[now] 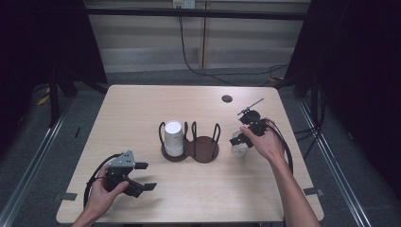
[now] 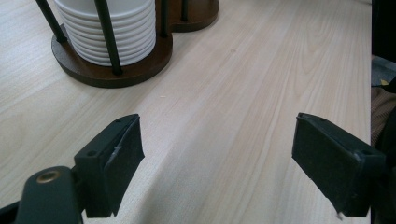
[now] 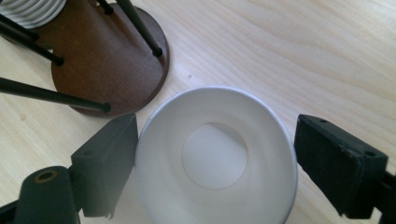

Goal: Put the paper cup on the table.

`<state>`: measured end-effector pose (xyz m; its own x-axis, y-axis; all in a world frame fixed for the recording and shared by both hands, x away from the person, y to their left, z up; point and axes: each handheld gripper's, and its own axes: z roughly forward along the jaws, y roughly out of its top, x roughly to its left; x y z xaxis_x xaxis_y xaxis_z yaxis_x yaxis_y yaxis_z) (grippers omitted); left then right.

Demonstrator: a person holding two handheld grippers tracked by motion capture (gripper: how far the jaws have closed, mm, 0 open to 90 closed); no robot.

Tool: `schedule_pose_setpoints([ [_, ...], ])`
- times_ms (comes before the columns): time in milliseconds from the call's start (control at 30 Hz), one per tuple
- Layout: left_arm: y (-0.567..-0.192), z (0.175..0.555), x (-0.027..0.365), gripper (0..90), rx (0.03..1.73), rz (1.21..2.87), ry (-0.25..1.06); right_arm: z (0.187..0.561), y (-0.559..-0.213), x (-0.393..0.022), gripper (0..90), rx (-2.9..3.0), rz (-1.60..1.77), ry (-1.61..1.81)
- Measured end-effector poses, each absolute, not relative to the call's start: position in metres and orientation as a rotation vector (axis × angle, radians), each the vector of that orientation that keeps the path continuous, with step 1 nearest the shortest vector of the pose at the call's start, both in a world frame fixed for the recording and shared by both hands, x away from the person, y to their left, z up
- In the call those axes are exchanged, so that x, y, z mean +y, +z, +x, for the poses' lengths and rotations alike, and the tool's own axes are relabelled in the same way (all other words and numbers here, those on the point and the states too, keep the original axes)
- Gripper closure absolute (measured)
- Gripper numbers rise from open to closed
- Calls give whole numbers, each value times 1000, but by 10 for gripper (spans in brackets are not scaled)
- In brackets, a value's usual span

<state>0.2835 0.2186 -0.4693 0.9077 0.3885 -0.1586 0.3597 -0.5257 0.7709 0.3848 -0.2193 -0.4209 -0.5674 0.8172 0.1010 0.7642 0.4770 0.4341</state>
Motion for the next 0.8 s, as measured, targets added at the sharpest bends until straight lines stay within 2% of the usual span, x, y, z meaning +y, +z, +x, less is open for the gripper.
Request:
schedule_pose_setpoints([
  [800, -470, 284, 218, 165, 541, 2167, 35, 360, -394, -228, 162, 2354, 1338, 977],
])
